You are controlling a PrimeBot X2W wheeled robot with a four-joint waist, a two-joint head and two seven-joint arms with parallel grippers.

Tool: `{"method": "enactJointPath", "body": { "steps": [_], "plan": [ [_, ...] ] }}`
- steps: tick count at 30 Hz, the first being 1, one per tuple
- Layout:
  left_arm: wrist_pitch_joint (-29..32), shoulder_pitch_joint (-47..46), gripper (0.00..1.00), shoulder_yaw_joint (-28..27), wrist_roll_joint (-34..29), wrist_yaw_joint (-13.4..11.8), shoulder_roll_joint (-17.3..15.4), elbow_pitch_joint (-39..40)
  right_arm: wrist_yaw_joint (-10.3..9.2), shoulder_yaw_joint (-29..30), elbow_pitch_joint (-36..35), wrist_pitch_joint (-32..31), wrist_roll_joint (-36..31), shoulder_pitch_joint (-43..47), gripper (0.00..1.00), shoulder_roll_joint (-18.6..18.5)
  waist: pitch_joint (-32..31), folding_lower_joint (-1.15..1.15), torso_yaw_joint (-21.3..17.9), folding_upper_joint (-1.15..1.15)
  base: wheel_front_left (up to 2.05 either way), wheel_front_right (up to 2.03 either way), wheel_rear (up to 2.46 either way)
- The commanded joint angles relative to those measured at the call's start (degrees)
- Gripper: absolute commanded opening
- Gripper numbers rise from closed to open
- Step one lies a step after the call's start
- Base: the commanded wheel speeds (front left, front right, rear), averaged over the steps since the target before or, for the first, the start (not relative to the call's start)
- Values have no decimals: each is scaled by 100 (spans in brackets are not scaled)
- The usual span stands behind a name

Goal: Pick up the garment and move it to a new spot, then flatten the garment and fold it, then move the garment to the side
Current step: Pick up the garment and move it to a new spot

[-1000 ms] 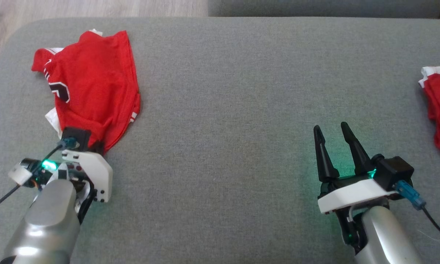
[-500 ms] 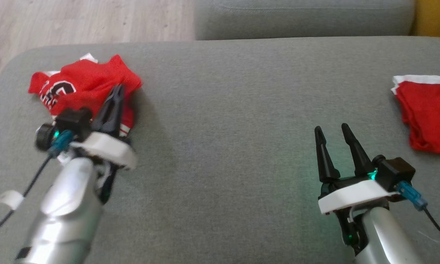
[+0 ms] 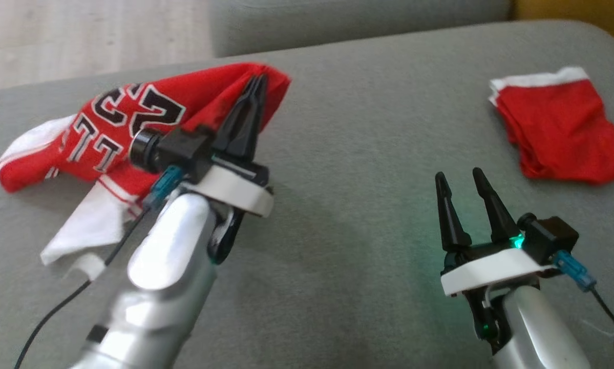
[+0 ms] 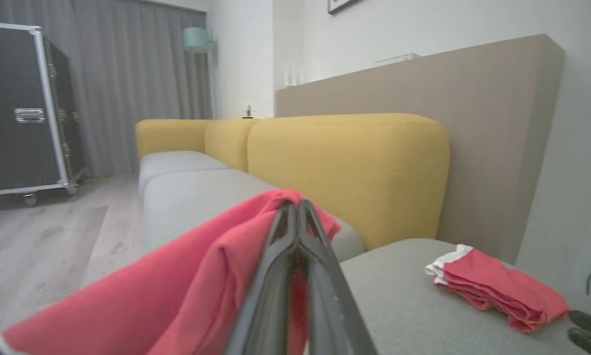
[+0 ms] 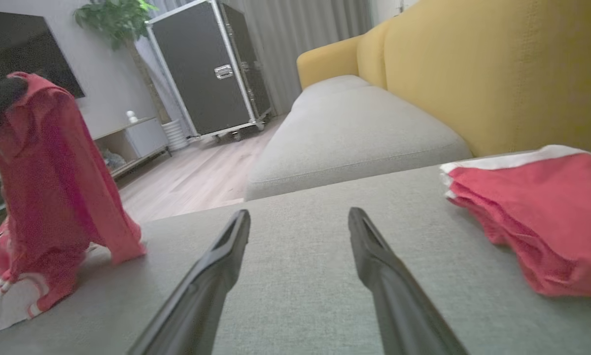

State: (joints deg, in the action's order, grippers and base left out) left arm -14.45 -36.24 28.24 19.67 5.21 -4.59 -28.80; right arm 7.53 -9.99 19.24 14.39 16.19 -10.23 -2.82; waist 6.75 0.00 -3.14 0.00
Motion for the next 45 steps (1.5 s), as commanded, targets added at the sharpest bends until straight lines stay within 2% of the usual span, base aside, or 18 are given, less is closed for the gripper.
{"method": "enactJointPath", "body": {
  "steps": [1, 8, 13, 14, 15, 20, 25, 26, 37, 41, 45],
  "plan": [
    [-53, -475, 0, -77, -81, -32, 1, 240, -4, -144, -232, 61, 73, -292, 100, -6, 217, 0, -312, 0, 0, 0, 0],
    [-54, -989, 0, 235, -150, -51, 149, 171, -4, -238, -362, 61, 227, -490, 100, -6, 608, 0, -932, 0, 0, 0, 0],
    [-54, -1255, 0, 446, -96, -63, 166, 163, -4, -277, -427, 61, 309, -564, 100, -6, 764, 0, -1173, 0, 0, 0, 0],
    [-54, -1290, 29, 538, -59, -58, 167, 157, -4, -277, -440, 61, 322, -577, 100, -6, 789, 0, -1203, 0, 0, 0, 0],
    [-54, -1289, 100, 637, 15, -57, 168, 61, -4, -271, -448, 61, 329, -585, 100, -6, 798, 0, -1217, 0, 0, 0, 0],
    [-54, -1292, 100, 990, 187, -73, 169, -332, -4, -164, -488, 61, 310, -588, 100, -6, 783, 0, -1110, 0, 0, 0, 0],
    [-54, -1060, 100, 798, 173, -140, 168, -412, -4, -43, -507, 61, 203, -540, 100, -6, 573, 0, -712, 0, 0, 0, 0],
    [-54, -870, 100, 607, 134, -165, 137, -340, -4, -2, -509, 61, 149, -496, 100, -6, 441, 0, -513, 0, 0, 0, 0],
    [-54, 1050, 100, -636, 2, -219, -346, 513, -4, 263, -409, 61, -171, -67, 100, -6, -402, 0, 523, 0, 0, 0, 0],
    [-54, 1833, 100, -1053, -58, -260, -400, 806, -4, 237, -324, 61, -260, 150, 100, -6, -617, 0, 721, 0, 0, 0, 0],
    [-54, 2579, 100, -1518, -48, -341, -259, 1105, -4, 213, -309, 61, -216, 296, 100, -6, -722, 0, 754, 0, 0, 0, 0]
  ]
}}
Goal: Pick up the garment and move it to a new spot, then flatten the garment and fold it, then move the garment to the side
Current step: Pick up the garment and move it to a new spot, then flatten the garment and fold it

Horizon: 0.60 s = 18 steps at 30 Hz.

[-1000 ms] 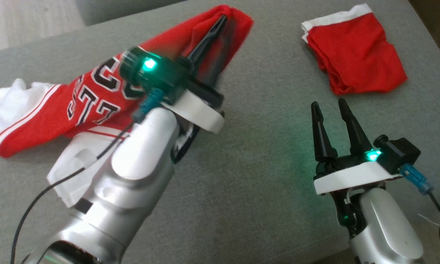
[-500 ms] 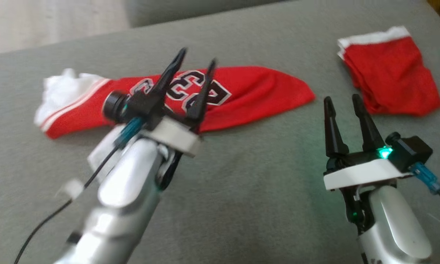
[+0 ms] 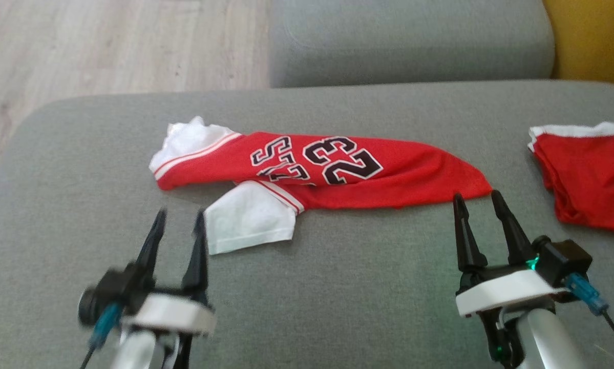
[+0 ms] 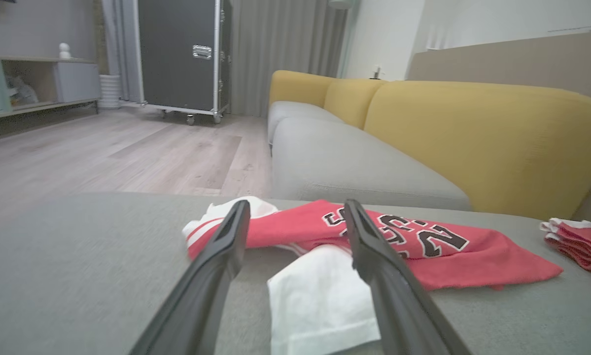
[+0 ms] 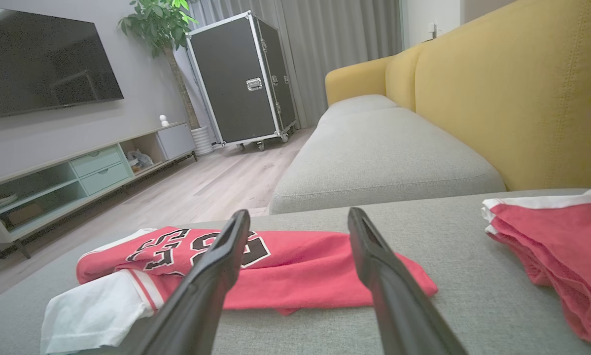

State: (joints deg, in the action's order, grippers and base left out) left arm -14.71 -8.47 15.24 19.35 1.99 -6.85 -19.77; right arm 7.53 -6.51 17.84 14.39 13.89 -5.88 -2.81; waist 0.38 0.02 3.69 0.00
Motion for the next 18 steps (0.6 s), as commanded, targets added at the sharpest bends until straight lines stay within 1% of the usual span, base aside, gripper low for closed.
{"method": "enactJointPath", "body": {
  "steps": [1, 4, 10, 13, 16, 18],
  "plan": [
    [-29, -45, 100, -325, -13, -27, 17, 257, -4, -141, -170, 61, 28, -114, 100, -7, -97, -2, 66, 0, 0, 0, 0],
    [-29, 227, 100, -522, -93, -1, 134, 358, -4, -175, -175, 61, 47, -67, 100, -7, -108, -2, 44, 0, 0, 0, 0],
    [-29, 208, 100, -551, -303, 143, 230, 216, -4, -250, -157, 61, 24, -118, 100, -7, -91, -2, -54, 0, 0, 0, 0],
    [-27, 54, 100, -426, -367, 191, 250, -295, -4, -305, -152, 61, 28, -175, 100, -7, -52, -2, -149, 0, 0, 0, 0],
    [230, -225, 100, -404, -326, 130, 269, -891, -4, -350, -167, 61, 19, -217, 100, -7, 52, -2, -254, 0, 0, 0, 0],
    [410, -445, 100, -445, -269, 34, 283, -1213, -4, -352, -189, 61, 15, -257, 100, -7, 157, -2, -322, 0, 0, 0, 0]
  ]
}}
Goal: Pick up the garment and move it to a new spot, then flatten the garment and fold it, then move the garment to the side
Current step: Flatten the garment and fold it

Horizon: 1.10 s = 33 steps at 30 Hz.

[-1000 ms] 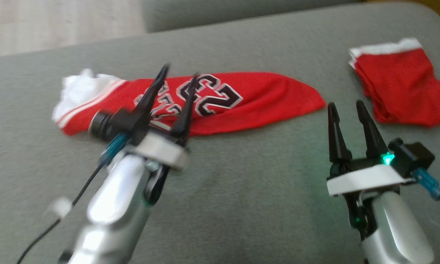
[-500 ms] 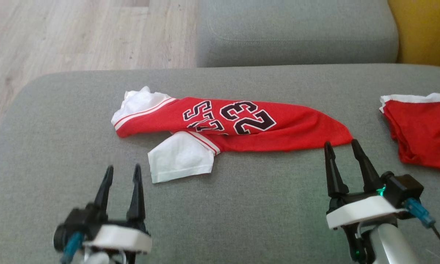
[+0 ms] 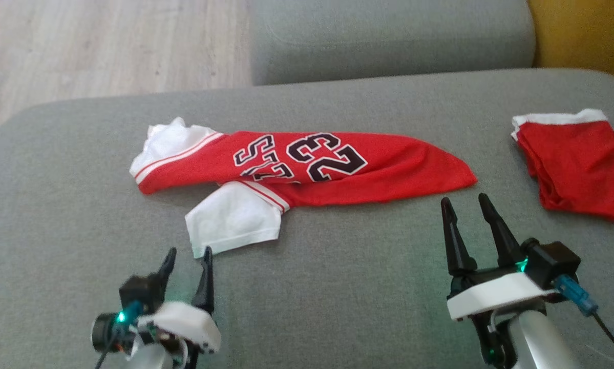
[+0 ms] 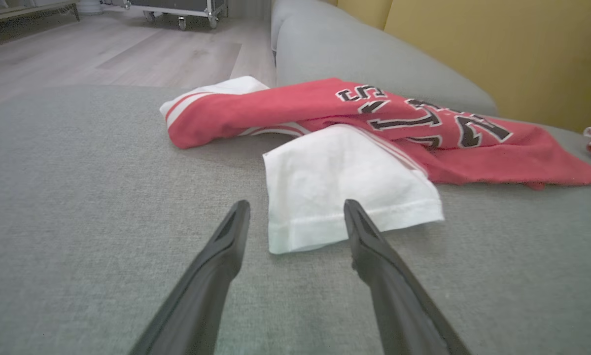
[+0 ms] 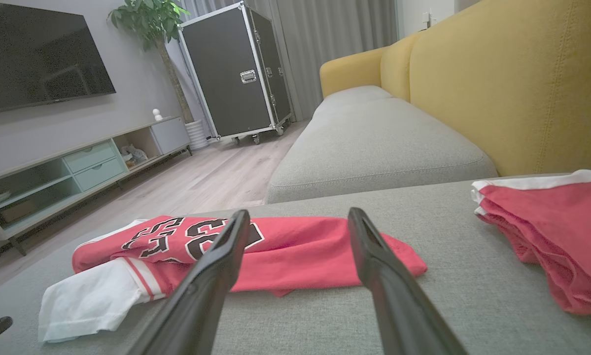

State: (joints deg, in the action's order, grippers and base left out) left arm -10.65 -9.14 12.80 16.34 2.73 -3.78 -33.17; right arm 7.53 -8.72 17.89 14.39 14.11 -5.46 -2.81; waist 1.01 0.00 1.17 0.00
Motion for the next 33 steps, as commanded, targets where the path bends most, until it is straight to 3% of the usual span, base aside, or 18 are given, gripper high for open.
{"method": "enactJointPath", "body": {
  "steps": [1, 6, 15, 16, 17, 24, 33],
  "plan": [
    [80, -495, 100, -224, 50, -90, -20, -19, -4, -121, -207, 61, -9, -322, 100, -7, 152, 0, -101, 0, 0, 0, 0],
    [316, -1021, 100, -341, 137, -244, -48, -645, -4, -72, -254, 61, -15, -415, 100, -7, 423, 0, -237, 0, 0, 0, 0],
    [637, -1553, 100, -278, 355, 79, -64, -1448, -4, 10, -296, 61, -31, -545, 100, -7, 661, 0, -384, 0, 0, 0, 0],
    [659, -1584, 82, -268, 383, 108, -58, -1505, -4, 13, -299, 61, -27, -554, 100, -7, 664, 0, -390, 0, 0, 0, 0],
    [656, -1610, 0, -255, 395, 126, -55, -1551, -4, 15, -299, 61, -22, -562, 100, -7, 663, 0, -391, 0, 0, 0, 0],
    [285, -1570, 0, -213, 442, 237, -139, -1621, -4, 11, -271, 61, 22, -527, 100, -7, 481, 0, -278, 0, 0, 0, 0],
    [116, -1048, 0, -331, 510, 189, -576, -1026, -4, 39, -167, 61, 134, -330, 100, -7, -22, 0, 111, 0, 0, 0, 0]
  ]
}}
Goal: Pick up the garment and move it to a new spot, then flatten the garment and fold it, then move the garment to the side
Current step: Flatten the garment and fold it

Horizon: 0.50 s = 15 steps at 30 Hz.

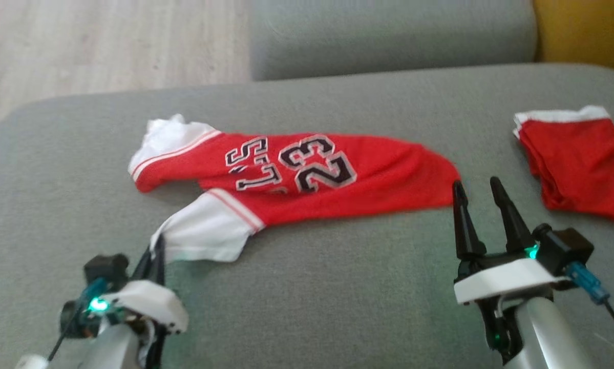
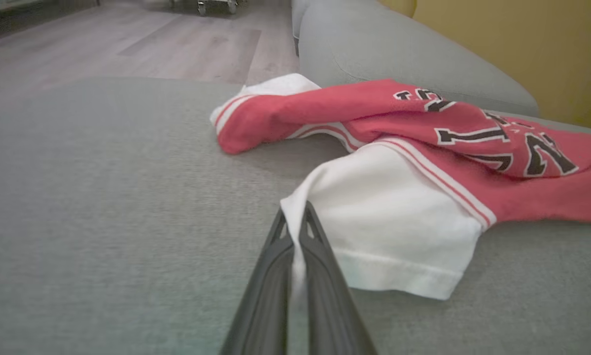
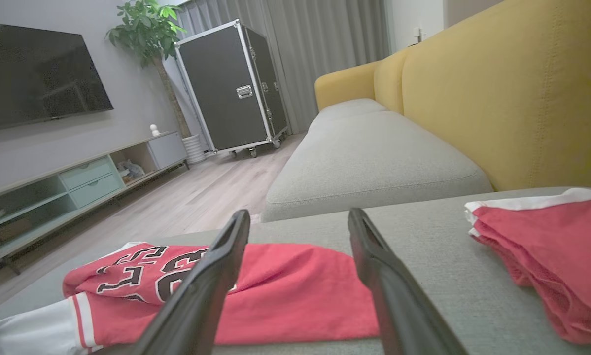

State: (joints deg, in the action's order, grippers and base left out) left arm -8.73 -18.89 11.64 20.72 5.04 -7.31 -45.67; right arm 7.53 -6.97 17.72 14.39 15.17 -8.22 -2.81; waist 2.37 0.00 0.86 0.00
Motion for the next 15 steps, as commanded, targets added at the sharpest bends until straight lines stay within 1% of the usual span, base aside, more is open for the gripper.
{"method": "enactJointPath", "body": {
  "steps": [1, 2, 7, 9, 11, 15],
  "plan": [
    [-58, 8, 0, -234, 82, -68, -275, 350, -4, -137, -134, 61, 45, -27, 100, -7, -217, 0, 185, 0, 0, 0, 0],
    [-58, 8, 0, -234, 82, -68, -275, 350, -4, -137, -134, 61, 45, -27, 100, -7, -217, 0, 185, 0, 0, 0, 0],
    [241, 460, 0, -282, 129, -190, -480, 1087, -4, -144, -83, 61, 130, 57, 100, -7, -416, 0, 369, 0, 0, 0, 0],
    [499, 663, 0, -232, 140, -204, -527, 1361, -4, -168, -70, 61, 155, 66, 100, -7, -462, 0, 421, 0, 0, 0, 0],
    [719, 855, 0, -242, 167, -292, -575, 1620, -4, -185, -58, 61, 176, 68, 100, -7, -499, 0, 459, 0, 0, 0, 0],
    [1354, 1240, 0, -161, 163, -444, -689, 1920, -4, -197, -24, 61, 195, 65, 100, -7, -542, 0, 493, 0, 0, 0, 0]
  ]
}}
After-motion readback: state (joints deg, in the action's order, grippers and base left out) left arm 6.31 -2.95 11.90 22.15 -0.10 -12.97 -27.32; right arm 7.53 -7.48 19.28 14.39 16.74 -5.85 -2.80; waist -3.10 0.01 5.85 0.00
